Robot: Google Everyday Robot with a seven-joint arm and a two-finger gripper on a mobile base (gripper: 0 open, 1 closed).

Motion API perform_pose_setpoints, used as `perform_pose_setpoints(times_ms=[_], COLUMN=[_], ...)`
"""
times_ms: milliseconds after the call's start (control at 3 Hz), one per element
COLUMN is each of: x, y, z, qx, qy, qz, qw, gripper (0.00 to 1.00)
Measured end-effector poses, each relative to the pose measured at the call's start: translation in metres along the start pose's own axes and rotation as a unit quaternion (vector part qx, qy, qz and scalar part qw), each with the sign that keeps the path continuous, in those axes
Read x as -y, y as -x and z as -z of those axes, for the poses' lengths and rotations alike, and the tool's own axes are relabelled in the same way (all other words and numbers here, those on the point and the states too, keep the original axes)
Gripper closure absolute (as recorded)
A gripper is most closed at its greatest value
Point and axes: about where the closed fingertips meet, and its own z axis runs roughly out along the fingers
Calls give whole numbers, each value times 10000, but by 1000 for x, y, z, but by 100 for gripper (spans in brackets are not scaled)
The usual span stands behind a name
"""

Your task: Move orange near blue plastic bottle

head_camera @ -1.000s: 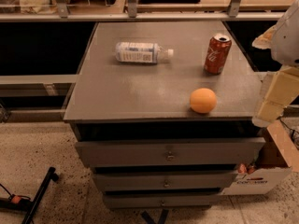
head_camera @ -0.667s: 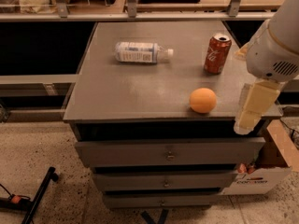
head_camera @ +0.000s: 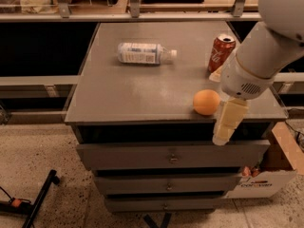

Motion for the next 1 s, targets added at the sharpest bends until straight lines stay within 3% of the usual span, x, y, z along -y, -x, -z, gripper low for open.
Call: perform_pose_setpoints(times_ms=[667,1000], x=[24,31], y=[-1,-1], z=[-33,-43], qx=[84,120], qy=[-26,-27], qz=[-1,9], qw=[10000,9999], gripper=[0,15])
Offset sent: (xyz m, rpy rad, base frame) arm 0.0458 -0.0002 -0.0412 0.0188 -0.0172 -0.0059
